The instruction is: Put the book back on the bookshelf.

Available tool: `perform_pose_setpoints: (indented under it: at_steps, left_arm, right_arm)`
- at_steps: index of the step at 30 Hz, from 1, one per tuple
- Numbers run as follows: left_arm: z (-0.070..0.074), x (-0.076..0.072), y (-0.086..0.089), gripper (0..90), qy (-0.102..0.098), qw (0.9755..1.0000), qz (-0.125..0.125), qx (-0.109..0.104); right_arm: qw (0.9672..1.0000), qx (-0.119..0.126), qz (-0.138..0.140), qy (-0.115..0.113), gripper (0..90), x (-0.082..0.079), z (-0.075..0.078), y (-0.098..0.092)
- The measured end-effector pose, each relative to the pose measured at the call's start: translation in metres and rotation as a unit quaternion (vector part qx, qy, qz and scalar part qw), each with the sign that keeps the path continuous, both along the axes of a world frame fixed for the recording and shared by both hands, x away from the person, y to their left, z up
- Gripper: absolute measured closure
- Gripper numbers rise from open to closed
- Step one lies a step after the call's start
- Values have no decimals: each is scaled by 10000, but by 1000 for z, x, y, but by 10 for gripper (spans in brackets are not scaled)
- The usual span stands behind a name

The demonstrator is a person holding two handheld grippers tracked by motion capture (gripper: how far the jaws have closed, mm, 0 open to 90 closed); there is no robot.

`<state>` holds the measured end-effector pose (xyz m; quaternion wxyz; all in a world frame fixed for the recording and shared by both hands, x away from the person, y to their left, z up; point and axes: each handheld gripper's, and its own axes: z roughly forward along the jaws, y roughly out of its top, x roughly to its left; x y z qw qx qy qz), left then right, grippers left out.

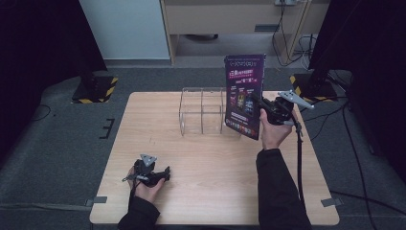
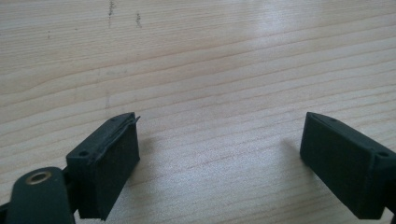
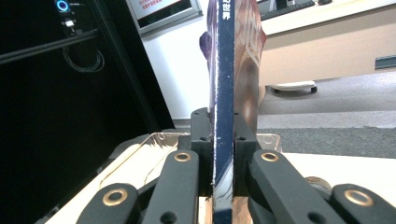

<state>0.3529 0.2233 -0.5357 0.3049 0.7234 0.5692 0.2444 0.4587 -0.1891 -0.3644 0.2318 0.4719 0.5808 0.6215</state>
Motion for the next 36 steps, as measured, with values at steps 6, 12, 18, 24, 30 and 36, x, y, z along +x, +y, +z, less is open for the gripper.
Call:
perform_pose_setpoints:
  at_steps: [6, 12, 18, 24, 30, 36]
  left_arm:
    - [0, 0, 0, 109, 0, 10000, 0, 0]
    - [0, 0, 0, 110, 0, 10000, 2, -2]
    - [0, 0, 0, 109, 1, 10000, 2, -1]
    - [0, 0, 0, 109, 0, 10000, -1, -4]
    - [0, 0, 0, 108, 0, 10000, 0, -4]
    - [0, 0, 0, 108, 1, 10000, -1, -3]
  right_arm:
    - [9999, -134, -69, 16, 844, 8, -9, 8]
    - [9994, -281, -194, 41, 844, 14, -17, 17]
    - [9990, -330, -297, 51, 844, 17, -23, 22]
    - [9989, -272, -332, 167, 843, 20, -36, 24]
    - [9987, -291, -402, 85, 843, 17, -41, 27]
    - [9984, -290, -484, -14, 843, 11, -51, 29]
